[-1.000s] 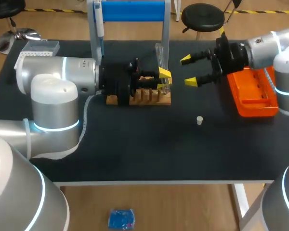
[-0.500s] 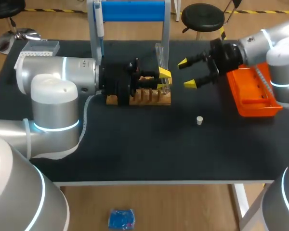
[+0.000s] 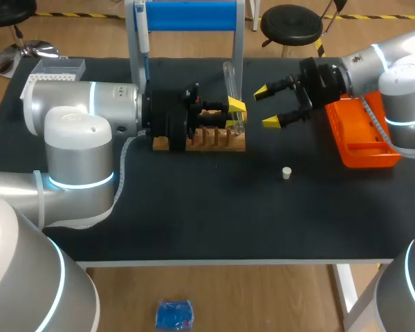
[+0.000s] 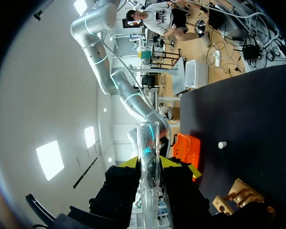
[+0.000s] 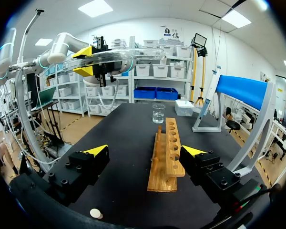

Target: Invert the test tube, pick up the pipette, mount the tip to pipette, aspirate from beaker and dispense into the tube, eject the tip, return the pipette, and cap with the stopper.

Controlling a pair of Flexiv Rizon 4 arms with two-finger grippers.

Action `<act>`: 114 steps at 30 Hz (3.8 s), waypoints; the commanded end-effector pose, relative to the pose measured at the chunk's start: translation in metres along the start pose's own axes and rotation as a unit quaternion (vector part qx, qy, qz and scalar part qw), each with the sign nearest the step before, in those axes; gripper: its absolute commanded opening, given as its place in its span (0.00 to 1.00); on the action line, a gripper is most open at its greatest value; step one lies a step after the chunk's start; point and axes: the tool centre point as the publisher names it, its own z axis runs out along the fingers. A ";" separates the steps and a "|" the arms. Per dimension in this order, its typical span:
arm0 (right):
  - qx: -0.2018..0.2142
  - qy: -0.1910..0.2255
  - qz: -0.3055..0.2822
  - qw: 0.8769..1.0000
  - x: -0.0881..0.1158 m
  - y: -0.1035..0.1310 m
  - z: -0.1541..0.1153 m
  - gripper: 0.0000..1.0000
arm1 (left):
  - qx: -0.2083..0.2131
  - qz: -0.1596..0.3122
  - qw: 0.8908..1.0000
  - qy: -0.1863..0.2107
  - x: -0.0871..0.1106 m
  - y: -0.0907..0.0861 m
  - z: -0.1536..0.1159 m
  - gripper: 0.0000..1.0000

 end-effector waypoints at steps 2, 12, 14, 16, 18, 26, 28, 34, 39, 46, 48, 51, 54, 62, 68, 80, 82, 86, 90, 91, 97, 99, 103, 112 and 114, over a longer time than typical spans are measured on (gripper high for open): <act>0.001 0.000 0.000 1.000 0.001 0.000 0.000 1.00 | 0.001 0.000 1.000 0.001 -0.001 0.001 0.000 0.00; 0.001 0.000 0.000 1.000 0.001 0.000 0.000 1.00 | -0.071 -0.200 0.976 0.040 -0.015 0.029 -0.014 0.00; 0.001 0.000 0.000 1.000 0.001 0.000 0.000 1.00 | -0.079 -0.235 0.968 0.043 -0.019 0.034 -0.015 0.00; 0.001 0.000 0.000 1.000 0.001 0.000 0.000 1.00 | -0.073 -0.272 0.959 0.043 -0.023 0.038 -0.016 0.00; 0.001 0.000 0.000 1.000 0.001 0.000 0.000 1.00 | -0.072 -0.301 0.950 0.038 -0.027 0.042 -0.017 0.00; 0.001 0.000 0.000 1.000 0.001 0.000 0.000 1.00 | -0.080 -0.376 0.923 0.031 -0.027 0.051 -0.023 0.00; 0.001 0.000 0.000 1.000 0.001 0.000 0.000 1.00 | -0.080 -0.376 0.923 0.033 -0.027 0.051 -0.023 0.00; 0.001 0.000 0.000 1.000 0.001 0.000 0.000 1.00 | -0.080 -0.376 0.923 0.033 -0.027 0.051 -0.023 0.00; 0.001 0.000 0.000 1.000 0.001 0.000 0.000 1.00 | -0.080 -0.376 0.923 0.033 -0.027 0.051 -0.023 0.00; 0.001 0.000 0.000 1.000 0.001 0.000 0.000 1.00 | -0.080 -0.376 0.923 0.033 -0.027 0.051 -0.023 0.00; 0.001 0.000 0.000 1.000 0.001 0.000 0.000 1.00 | -0.080 -0.376 0.923 0.033 -0.027 0.051 -0.023 0.00; 0.001 0.000 0.000 1.000 0.001 0.000 0.000 1.00 | -0.076 -0.396 0.915 0.016 -0.028 0.051 -0.024 0.00; 0.001 0.000 0.000 1.000 0.001 0.000 0.000 1.00 | -0.067 -0.426 0.902 -0.011 -0.030 0.053 -0.027 0.00; 0.001 0.000 0.000 1.000 0.001 0.000 0.000 1.00 | -0.075 -0.552 0.829 -0.042 -0.032 0.065 -0.033 0.00; 0.001 0.000 0.000 1.000 0.001 0.000 0.000 1.00 | -0.087 -0.614 0.782 -0.068 -0.036 0.077 -0.036 0.00; 0.001 0.000 0.000 1.000 0.001 0.000 0.000 1.00 | -0.100 -0.667 0.729 -0.116 -0.028 0.095 -0.035 0.00; 0.001 0.000 0.000 1.000 0.001 0.000 0.000 1.00 | -0.094 -0.672 0.723 -0.130 -0.024 0.098 -0.034 0.00; 0.001 0.000 0.000 1.000 0.001 0.000 0.000 1.00 | -0.078 -0.681 0.714 -0.141 -0.019 0.106 -0.031 0.00; 0.001 0.000 0.000 1.000 0.001 0.000 0.000 1.00 | -0.069 -0.688 0.709 -0.137 -0.016 0.116 -0.030 0.00; 0.001 0.000 0.000 1.000 0.001 0.000 0.000 1.00 | -0.069 -0.689 0.709 -0.133 -0.016 0.118 -0.029 0.00; 0.001 0.000 0.000 1.000 0.001 0.000 0.000 1.00 | -0.072 -0.683 0.718 -0.115 -0.017 0.122 -0.028 0.00; 0.001 0.000 0.000 1.000 0.001 0.000 0.000 1.00 | -0.072 -0.683 0.718 -0.115 -0.017 0.122 -0.028 0.00; 0.001 0.000 0.000 1.000 0.001 0.000 0.000 1.00 | -0.072 -0.683 0.718 -0.115 -0.017 0.122 -0.028 0.00; 0.001 0.000 0.000 1.000 0.001 0.000 0.000 1.00 | -0.072 -0.683 0.718 -0.115 -0.017 0.122 -0.028 0.00; 0.001 0.000 0.000 1.000 0.001 0.000 0.000 1.00 | -0.072 -0.683 0.718 -0.115 -0.017 0.122 -0.028 0.00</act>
